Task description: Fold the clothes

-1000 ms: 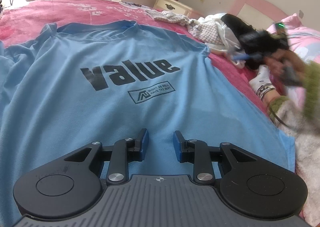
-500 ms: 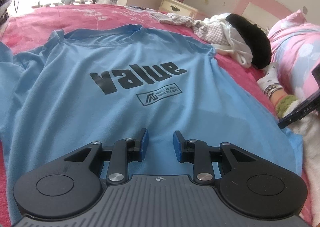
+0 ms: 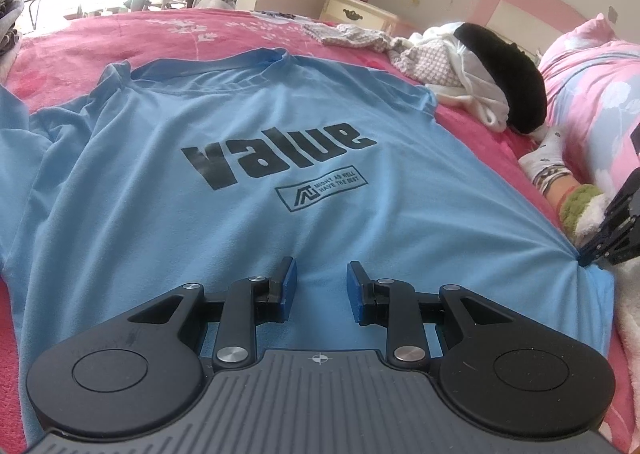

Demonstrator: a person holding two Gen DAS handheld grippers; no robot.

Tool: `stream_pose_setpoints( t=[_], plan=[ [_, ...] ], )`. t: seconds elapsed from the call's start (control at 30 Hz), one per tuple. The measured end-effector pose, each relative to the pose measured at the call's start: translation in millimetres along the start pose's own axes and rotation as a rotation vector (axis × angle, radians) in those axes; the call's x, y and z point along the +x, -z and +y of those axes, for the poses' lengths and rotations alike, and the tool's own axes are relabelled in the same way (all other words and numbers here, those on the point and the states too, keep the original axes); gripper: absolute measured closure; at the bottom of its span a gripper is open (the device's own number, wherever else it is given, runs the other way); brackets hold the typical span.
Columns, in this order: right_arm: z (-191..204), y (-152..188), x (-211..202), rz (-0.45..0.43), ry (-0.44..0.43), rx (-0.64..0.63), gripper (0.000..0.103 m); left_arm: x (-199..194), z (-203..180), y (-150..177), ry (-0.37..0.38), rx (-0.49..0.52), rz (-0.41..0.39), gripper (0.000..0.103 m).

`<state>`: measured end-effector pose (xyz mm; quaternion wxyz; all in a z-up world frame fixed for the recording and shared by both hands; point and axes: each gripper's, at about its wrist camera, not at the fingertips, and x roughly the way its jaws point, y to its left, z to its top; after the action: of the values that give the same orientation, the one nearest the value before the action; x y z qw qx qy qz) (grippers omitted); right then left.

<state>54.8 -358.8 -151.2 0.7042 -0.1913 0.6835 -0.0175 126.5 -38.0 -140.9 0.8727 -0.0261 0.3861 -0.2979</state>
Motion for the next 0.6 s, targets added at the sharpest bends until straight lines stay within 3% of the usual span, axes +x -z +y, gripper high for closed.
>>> stream_pose_setpoints(
  t=[0.1,0.47,0.6],
  plan=[
    [-8,1,-26,-0.063,0.019,0.041,0.094,-2,0,-1,-0.002,0.000,-0.001,0.076],
    [42,18,3,0.085,-0.147,-0.103,0.096,-2,0,-2,-0.023,0.006,0.004,0.076],
    [25,14,-5,0.220,-0.134,-0.082,0.096,-3,3,-4,-0.031,-0.003,0.006,0.076]
  ],
)
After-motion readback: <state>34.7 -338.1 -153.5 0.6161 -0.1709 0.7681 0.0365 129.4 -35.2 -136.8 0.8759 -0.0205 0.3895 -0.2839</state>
